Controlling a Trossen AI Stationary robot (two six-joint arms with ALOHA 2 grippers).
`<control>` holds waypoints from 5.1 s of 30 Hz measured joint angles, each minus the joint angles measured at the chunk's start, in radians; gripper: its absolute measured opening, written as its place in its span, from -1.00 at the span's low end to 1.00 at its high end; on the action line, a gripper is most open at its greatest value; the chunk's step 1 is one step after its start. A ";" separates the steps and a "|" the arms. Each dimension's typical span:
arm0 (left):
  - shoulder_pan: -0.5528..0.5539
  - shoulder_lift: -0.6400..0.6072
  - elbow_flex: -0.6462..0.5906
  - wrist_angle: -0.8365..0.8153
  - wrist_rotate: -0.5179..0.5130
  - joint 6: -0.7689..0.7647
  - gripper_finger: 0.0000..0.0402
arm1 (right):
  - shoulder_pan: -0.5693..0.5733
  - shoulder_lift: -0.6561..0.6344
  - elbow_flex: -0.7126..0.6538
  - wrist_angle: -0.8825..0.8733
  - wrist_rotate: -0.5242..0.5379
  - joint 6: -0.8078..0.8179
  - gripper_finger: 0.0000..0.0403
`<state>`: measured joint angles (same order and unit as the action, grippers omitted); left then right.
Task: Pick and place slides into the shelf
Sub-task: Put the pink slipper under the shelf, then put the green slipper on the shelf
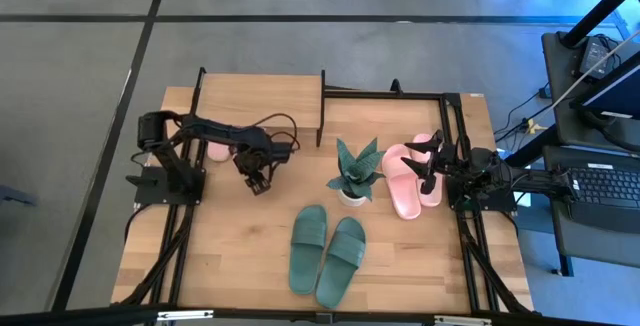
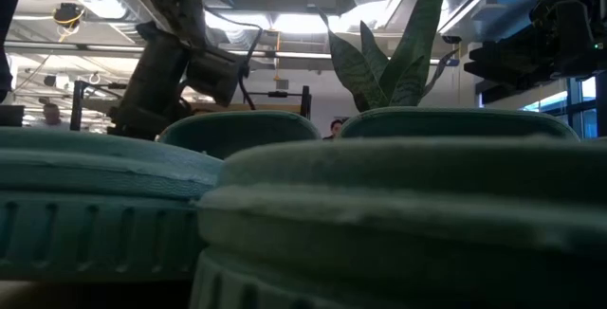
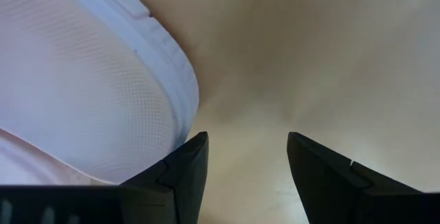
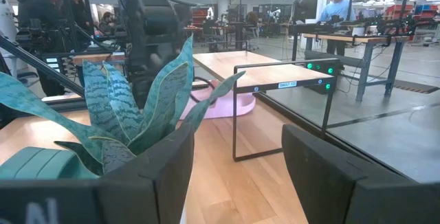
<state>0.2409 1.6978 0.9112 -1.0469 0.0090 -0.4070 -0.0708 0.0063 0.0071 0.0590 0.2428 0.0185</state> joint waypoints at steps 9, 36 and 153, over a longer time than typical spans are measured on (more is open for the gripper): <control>0.073 0.000 0.000 0.000 -0.008 0.026 -0.06 | 0.000 0.000 0.000 0.000 0.000 0.000 0.10; -0.342 -0.441 0.003 0.203 -0.026 0.247 -0.06 | 0.000 0.000 0.000 0.000 0.000 0.001 0.10; -0.590 -0.193 0.643 -0.532 -0.847 -0.188 -0.99 | 0.000 0.000 0.000 0.000 -0.004 -0.026 0.10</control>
<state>-0.3491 1.5051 1.5547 -1.5789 -0.8383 -0.5949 -0.0709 0.0063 0.0071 0.0586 0.2388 -0.0071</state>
